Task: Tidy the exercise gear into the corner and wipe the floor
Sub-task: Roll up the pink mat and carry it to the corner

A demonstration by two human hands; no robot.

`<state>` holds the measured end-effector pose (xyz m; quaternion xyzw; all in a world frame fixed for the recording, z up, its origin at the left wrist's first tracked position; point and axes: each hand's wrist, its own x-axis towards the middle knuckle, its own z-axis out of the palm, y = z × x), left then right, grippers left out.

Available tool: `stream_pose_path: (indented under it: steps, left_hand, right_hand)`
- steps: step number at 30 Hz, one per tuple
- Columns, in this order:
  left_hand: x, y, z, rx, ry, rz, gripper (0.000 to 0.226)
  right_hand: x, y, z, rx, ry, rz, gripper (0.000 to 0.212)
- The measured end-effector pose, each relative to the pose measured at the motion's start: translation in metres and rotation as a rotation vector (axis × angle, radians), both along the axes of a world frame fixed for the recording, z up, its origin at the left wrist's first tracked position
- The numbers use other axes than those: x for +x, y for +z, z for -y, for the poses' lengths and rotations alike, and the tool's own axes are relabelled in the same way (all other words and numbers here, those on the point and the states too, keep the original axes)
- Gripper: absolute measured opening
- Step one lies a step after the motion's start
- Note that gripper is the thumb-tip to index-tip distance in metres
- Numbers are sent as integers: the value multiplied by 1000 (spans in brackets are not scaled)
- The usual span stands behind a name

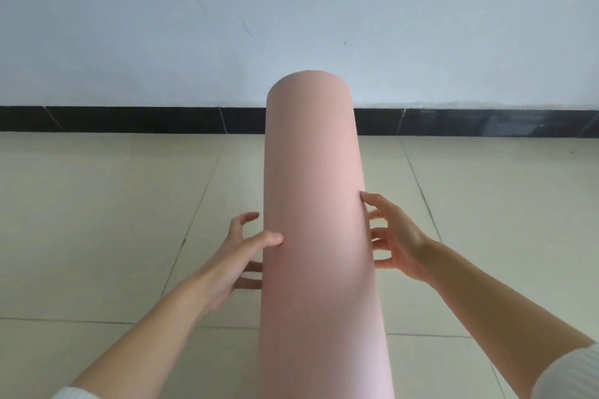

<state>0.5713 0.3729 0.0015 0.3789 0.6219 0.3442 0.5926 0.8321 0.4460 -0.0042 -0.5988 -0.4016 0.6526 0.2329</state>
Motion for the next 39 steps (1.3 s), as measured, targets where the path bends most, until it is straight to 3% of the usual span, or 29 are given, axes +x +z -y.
stream_pose_path:
  steps: [2, 4, 7, 10, 13, 15, 18, 21, 24, 28, 32, 35, 39]
  left_hand:
    - [10, 39, -13, 80, -3, 73, 84]
    - [18, 90, -15, 84, 47, 155, 61]
    - [30, 165, -9, 45, 48, 136, 39]
    - [37, 226, -1, -43, 82, 186, 62]
    - [48, 274, 9, -181, 185, 182, 92]
    - [60, 300, 24, -233, 169, 148, 76]
    - [76, 330, 36, -207, 243, 165, 43]
    - [85, 357, 24, -76, 474, 4, 25]
    - [90, 390, 10, -83, 505, -58, 19]
    - [91, 406, -3, -117, 311, -174, 46]
    - [89, 397, -19, -64, 193, -402, 70]
    - [86, 391, -24, -98, 215, -478, 69]
    - [78, 403, -41, -195, 131, -529, 79]
  right_hand:
    - [12, 38, -9, 83, -23, -74, 53]
    - [19, 86, -12, 129, -37, -144, 46]
    - [27, 157, -10, 114, -13, -193, 47]
    - [36, 224, -1, 27, -30, -199, 64]
    - [49, 280, 15, -15, -18, -121, 49]
    - [56, 304, 28, -28, -12, -142, 39]
    - [61, 332, 39, -59, -101, -177, 43]
    - [61, 353, 35, -47, -78, -132, 35]
    - [56, 380, 20, -1, -30, -87, 29]
    - [43, 407, -4, 70, 109, 62, 38]
    - [29, 416, -25, 208, 250, 389, 56]
    - [26, 416, -32, 272, 277, 494, 44]
    - [14, 420, -38, 206, 253, 576, 20]
